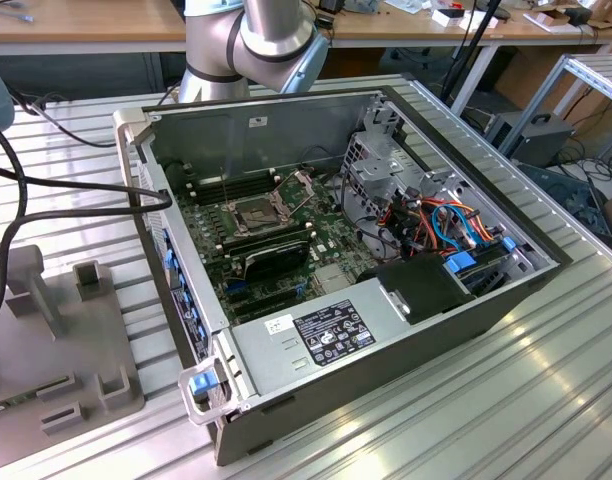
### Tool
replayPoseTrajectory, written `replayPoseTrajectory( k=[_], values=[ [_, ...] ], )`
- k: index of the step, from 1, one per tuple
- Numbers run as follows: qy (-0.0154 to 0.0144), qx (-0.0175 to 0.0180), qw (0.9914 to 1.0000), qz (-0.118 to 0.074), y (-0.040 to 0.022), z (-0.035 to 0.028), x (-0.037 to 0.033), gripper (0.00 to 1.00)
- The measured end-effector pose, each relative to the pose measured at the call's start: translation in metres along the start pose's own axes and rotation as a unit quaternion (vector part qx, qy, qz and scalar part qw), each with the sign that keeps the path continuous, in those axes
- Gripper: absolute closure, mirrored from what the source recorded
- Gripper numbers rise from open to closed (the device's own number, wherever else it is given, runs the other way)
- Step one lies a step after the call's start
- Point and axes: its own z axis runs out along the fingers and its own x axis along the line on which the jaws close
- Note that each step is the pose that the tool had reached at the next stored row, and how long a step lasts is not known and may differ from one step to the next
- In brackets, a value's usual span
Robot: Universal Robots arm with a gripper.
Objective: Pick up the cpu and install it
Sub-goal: 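Pick up the cpu and move it towards the insertion slot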
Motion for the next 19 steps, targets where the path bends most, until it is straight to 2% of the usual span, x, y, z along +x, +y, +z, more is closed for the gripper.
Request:
replayPoseTrajectory(
  k=[12,14,15,19],
  values=[
    [0.0,0.0,1.0,0.0,0.0,0.0003,0.0,0.45],
    [0.0,0.0,1.0,0.0,0.0,0.0004,0.0,0.44],
    [0.0,0.0,1.0,0.0,0.0,0.0003,0.0,0.38],
    [0.0,0.0,1.0,0.0,0.0,0.0005,0.0,0.38]
  ],
)
